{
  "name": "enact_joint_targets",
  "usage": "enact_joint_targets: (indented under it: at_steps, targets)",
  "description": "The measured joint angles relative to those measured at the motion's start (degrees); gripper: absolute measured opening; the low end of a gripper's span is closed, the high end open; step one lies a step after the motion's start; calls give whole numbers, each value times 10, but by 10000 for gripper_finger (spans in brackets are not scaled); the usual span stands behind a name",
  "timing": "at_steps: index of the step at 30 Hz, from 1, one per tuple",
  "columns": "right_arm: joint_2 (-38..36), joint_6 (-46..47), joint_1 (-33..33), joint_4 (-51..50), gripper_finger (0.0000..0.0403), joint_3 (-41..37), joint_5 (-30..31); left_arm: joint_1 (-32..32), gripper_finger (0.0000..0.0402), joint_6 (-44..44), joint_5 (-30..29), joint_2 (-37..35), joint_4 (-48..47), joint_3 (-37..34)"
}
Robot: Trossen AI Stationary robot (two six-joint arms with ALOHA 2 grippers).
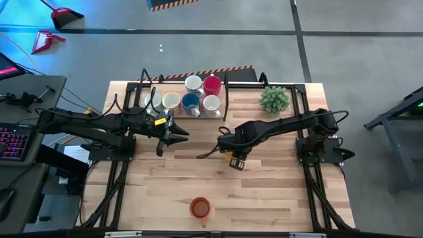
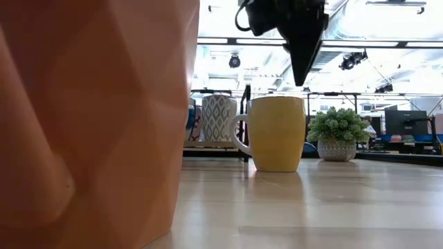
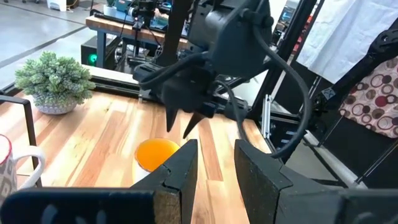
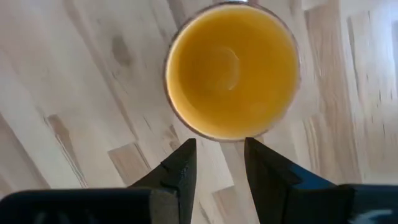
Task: Place coffee mugs
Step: Put the yellow mug on the shelf
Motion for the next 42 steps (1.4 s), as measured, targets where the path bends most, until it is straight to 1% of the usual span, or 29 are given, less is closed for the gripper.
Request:
enact_joint_targets:
  at_steps: [10,12,18,20,23,25,26,29,31,35,38,42]
  targets:
    - [0,-148,1,38,110,0,-7,0,93,0,-4,0,0,0]
    - [0,-157,1,44,110,0,-18,0,93,0,-4,0,0,0]
    - [0,-159,3,55,110,-1,-25,0,93,0,-4,0,0,0]
    - [0,-168,3,60,110,-1,-44,0,93,0,-4,0,1,0]
    - [0,-190,0,60,110,-1,-109,0,93,0,-4,0,1,0]
    - [0,-198,-3,63,110,-1,-132,0,93,0,-4,0,0,0]
    - [0,-194,-4,67,110,-1,-127,0,93,0,-4,0,0,0]
    - [0,-157,-5,68,110,-1,-67,0,93,0,-4,0,0,0]
    - [0,-147,-5,71,110,-1,-42,0,93,0,-4,0,1,0]
    - [16,-143,-5,74,110,-1,-44,0,93,0,-4,0,0,0]
    - [34,-157,-1,70,110,-1,-50,0,93,0,-4,0,0,0]
    - [47,-173,1,51,110,-2,-25,0,93,0,-4,0,0,0]
